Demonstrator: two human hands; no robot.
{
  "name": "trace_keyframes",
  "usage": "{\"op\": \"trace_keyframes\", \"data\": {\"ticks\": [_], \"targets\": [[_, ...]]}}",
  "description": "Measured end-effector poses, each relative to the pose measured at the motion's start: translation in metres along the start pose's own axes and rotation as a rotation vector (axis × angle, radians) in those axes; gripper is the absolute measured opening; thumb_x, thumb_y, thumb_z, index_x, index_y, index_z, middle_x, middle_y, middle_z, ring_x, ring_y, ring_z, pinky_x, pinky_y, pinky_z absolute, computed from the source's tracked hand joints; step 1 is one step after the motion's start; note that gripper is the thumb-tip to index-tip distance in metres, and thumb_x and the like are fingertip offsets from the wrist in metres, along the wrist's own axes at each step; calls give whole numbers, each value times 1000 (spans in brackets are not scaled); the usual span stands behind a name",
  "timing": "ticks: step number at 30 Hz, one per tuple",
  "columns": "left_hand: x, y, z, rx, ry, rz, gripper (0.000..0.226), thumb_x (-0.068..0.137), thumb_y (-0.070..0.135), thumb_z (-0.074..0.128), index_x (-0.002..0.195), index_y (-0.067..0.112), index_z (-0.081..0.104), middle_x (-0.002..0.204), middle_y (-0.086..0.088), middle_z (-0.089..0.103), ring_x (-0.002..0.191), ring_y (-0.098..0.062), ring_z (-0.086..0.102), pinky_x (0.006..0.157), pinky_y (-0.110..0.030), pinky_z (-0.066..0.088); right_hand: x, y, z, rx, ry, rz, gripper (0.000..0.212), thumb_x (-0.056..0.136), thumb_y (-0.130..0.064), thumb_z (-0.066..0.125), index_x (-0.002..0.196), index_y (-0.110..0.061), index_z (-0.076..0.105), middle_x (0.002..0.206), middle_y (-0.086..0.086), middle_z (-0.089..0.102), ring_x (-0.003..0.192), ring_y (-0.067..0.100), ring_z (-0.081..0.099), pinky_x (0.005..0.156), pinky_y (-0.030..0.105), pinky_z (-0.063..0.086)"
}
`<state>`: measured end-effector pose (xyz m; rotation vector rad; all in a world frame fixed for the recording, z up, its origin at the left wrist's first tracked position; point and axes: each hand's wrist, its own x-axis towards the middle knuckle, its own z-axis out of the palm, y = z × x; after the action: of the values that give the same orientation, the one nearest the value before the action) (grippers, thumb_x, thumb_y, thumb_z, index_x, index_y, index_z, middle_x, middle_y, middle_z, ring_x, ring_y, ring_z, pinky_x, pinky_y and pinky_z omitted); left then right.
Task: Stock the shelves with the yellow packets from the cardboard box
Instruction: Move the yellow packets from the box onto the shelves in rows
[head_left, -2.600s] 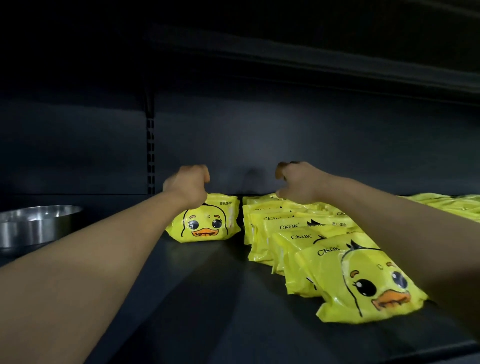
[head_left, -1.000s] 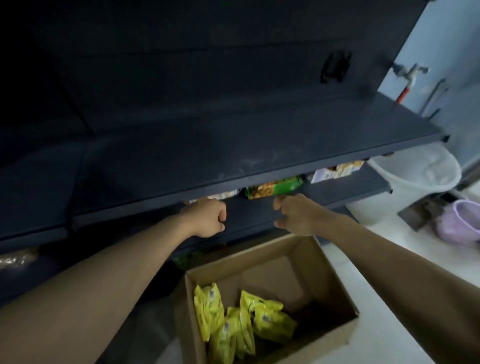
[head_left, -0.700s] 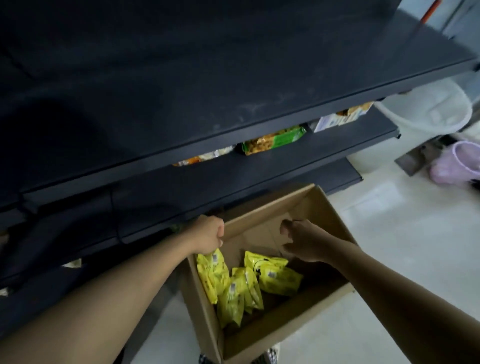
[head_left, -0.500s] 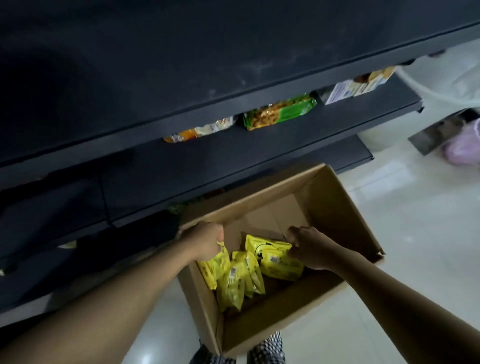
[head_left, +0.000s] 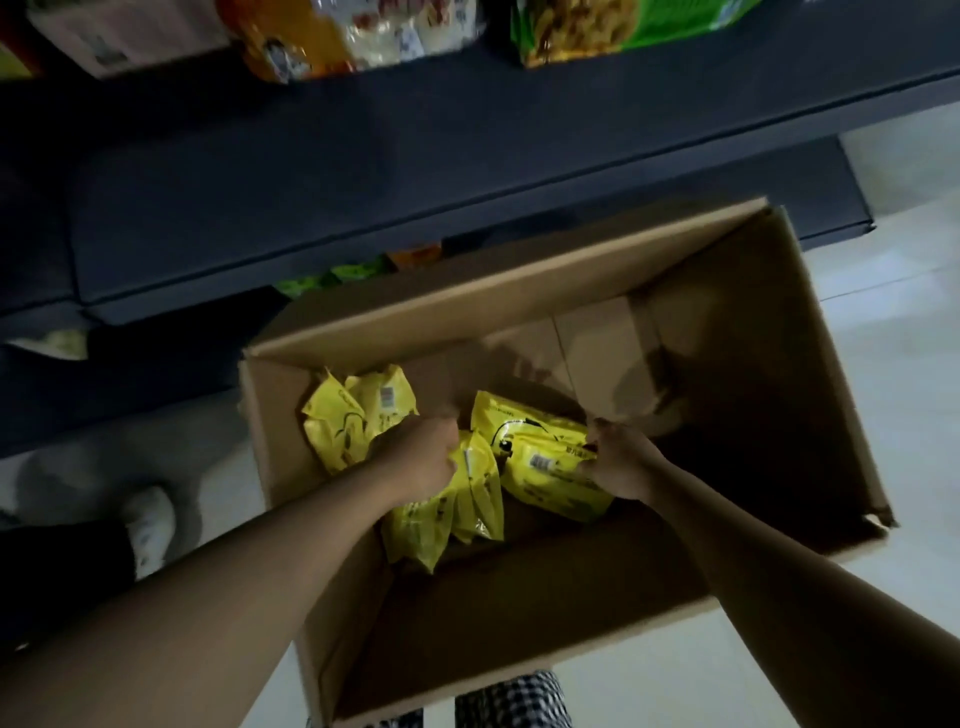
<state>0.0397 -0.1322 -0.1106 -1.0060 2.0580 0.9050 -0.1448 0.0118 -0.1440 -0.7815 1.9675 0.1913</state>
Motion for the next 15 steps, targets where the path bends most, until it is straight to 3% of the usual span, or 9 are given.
{"op": "trace_keyframes", "data": {"ticks": [4,7,11,13,15], "targets": [[24,4,19,-21,59,-5,19,89,15,57,108,13,57,118,-8,59,107,-30,56,85,-36,48,33,16,26,-55,-11,118,50,87,-19,59,130,-1,42,127,18,52,113,31,56,77,29,46],[41,4,28,-23,98,-12,23,88,16,58,111,15,56,122,-7,57,113,-31,53,90,-41,47,48,23,45,-88,2,152,49,86,-22,60,129,-2,46,127,15,54,115,30,56,85,33,49],[64,5,36,-33,155,9,40,84,14,61,122,19,49,127,-8,49,121,-30,46,96,-44,43,55,27,49,-184,-48,91,40,86,-9,54,125,-2,53,128,17,55,118,31,55,92,33,48],[73,11,40,-35,170,15,49,84,12,61,129,22,44,132,-8,43,125,-31,41,99,-45,41,54,31,41,-185,-106,22,36,86,-7,55,121,-4,57,123,16,60,113,30,58,85,28,49],[81,17,44,-13,194,38,55,83,11,62,133,22,42,136,-6,40,129,-30,37,101,-41,38,47,31,24,-197,-148,-70,28,84,-11,59,112,-7,60,113,13,63,104,27,61,65,22,44]]}}
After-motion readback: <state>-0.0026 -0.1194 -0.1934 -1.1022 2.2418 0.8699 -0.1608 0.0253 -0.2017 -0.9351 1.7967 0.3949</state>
